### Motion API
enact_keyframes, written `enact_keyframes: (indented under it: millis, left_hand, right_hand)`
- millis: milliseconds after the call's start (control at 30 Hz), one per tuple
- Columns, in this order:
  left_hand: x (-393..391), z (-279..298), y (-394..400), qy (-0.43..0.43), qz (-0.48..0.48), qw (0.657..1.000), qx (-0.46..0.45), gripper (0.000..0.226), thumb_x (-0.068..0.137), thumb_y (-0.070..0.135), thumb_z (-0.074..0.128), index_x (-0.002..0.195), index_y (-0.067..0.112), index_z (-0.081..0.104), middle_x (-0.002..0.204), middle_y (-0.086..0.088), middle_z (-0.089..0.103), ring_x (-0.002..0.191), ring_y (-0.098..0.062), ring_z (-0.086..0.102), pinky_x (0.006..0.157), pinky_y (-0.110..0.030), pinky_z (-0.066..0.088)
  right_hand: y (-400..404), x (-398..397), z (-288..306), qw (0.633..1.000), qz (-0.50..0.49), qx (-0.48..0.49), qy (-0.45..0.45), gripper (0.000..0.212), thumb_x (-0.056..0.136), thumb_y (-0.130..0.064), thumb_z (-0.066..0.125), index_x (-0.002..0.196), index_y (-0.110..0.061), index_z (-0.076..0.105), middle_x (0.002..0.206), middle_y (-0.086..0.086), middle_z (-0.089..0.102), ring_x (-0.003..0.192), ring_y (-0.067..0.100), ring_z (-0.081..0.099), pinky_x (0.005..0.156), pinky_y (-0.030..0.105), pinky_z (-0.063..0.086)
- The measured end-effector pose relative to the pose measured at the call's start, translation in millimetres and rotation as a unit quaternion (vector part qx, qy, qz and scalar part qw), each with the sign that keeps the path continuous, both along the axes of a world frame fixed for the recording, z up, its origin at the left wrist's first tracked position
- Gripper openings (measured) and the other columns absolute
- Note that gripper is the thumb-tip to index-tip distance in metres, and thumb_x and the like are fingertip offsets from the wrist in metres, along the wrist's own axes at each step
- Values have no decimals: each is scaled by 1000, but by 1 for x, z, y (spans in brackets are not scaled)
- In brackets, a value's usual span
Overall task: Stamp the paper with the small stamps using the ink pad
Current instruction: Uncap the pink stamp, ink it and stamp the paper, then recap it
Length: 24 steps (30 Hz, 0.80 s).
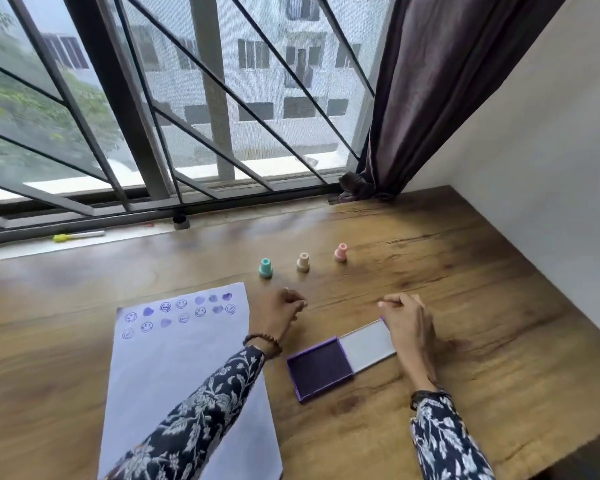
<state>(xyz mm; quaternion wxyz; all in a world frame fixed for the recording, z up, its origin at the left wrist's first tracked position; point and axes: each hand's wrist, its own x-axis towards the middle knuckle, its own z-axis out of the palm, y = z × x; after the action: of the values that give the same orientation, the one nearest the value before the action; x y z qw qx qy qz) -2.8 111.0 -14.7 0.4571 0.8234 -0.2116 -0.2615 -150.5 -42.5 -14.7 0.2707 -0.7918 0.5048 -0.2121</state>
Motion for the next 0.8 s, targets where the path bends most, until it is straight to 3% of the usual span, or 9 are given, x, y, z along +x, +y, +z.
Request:
enact_keyframes:
  millis: [133, 200, 300, 400, 533, 667, 733, 800]
  left_hand:
    - [4, -6, -60, 32, -33, 999, 0, 15, 84, 17, 61, 94, 9, 68, 86, -17, 73, 75, -27, 68, 78, -41, 58]
    - [5, -12, -85, 21, -29, 999, 10, 18, 86, 16, 56, 98, 7, 65, 93, -22, 71, 83, -33, 67, 83, -43, 55]
    - [9, -15, -110, -52, -21, 998, 41, 24, 90, 19, 45, 104, 9, 62, 101, -17, 69, 95, -32, 62, 80, -30, 46]
    - [11, -19, -125, -47, -22, 999, 1, 27, 91, 15, 38, 100, 6, 62, 94, -23, 69, 85, -36, 65, 82, -43, 53]
    - [12, -26, -130, -61, -1, 998, -16, 27, 92, 16, 39, 98, 9, 64, 87, -19, 71, 80, -34, 66, 77, -43, 55]
    - [7, -24, -123, 81, 48, 992, -83, 24, 91, 9, 43, 92, 6, 66, 69, -19, 64, 59, -31, 61, 67, -45, 57]
    - [1, -19, -109, 150, 65, 977, -138, 19, 90, 4, 47, 88, 4, 66, 64, -11, 59, 49, -19, 54, 54, -32, 53]
    - [-6, -11, -89, 209, 77, 954, -198, 9, 88, 3, 54, 89, 3, 64, 67, -8, 59, 54, -12, 56, 52, -21, 52]
  right_hand:
    - [-28, 47, 2, 996, 81, 34, -24, 19, 76, -7, 67, 96, -9, 68, 99, 12, 70, 88, 26, 64, 77, 32, 50]
    - [-39, 67, 1, 993, 102, 55, -17, 31, 74, -3, 69, 104, -6, 65, 103, 16, 70, 89, 28, 65, 83, 33, 48]
    - [-50, 87, -2, 990, 122, 65, 1, 43, 70, -1, 72, 112, -6, 62, 108, 16, 69, 91, 28, 66, 87, 34, 48]
    - [-54, 98, -5, 987, 151, 57, -11, 48, 70, 2, 71, 115, -9, 60, 110, 15, 69, 92, 27, 66, 89, 36, 50]
    - [-58, 109, -5, 980, 191, 47, -6, 44, 75, -1, 68, 116, -12, 58, 114, 14, 65, 98, 27, 63, 89, 36, 51]
    - [-52, 103, -2, 979, 199, 43, -16, 18, 82, -15, 65, 99, -10, 62, 104, 14, 67, 94, 26, 64, 82, 39, 54]
    - [-45, 89, 0, 981, 179, 61, -48, 12, 81, -20, 66, 92, -15, 63, 97, 10, 71, 89, 22, 66, 78, 37, 55]
    - [-31, 71, 4, 966, 149, 153, -143, 10, 80, -17, 67, 85, -23, 61, 95, 9, 72, 85, 19, 67, 75, 37, 57]
